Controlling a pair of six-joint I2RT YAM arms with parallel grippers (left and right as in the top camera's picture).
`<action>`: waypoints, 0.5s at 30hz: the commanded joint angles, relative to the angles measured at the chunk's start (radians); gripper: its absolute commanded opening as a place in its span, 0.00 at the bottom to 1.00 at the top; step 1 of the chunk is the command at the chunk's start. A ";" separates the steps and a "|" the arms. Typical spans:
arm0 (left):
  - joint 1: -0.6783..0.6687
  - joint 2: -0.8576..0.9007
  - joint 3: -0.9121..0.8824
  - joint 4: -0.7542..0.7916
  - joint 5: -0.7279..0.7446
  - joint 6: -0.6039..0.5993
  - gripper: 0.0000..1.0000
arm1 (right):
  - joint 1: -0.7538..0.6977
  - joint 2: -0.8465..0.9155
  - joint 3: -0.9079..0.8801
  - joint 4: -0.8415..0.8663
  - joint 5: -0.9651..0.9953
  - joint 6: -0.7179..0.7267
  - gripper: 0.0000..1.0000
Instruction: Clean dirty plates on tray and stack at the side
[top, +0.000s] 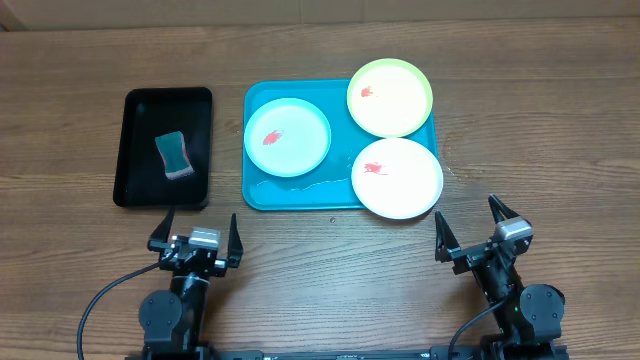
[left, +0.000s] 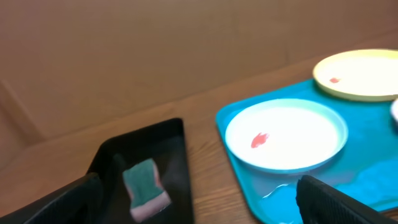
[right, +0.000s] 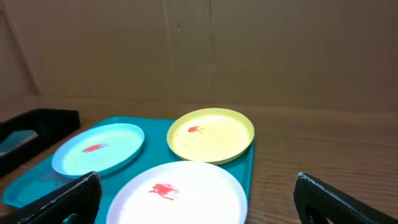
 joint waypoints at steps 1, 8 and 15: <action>-0.004 -0.010 0.032 0.003 0.086 -0.008 1.00 | 0.005 -0.011 0.023 0.009 -0.042 0.060 1.00; -0.004 0.013 0.244 -0.177 0.093 -0.031 1.00 | 0.005 0.004 0.154 -0.097 -0.111 0.079 1.00; -0.004 0.194 0.554 -0.449 0.137 -0.031 1.00 | 0.005 0.167 0.394 -0.251 -0.115 0.082 1.00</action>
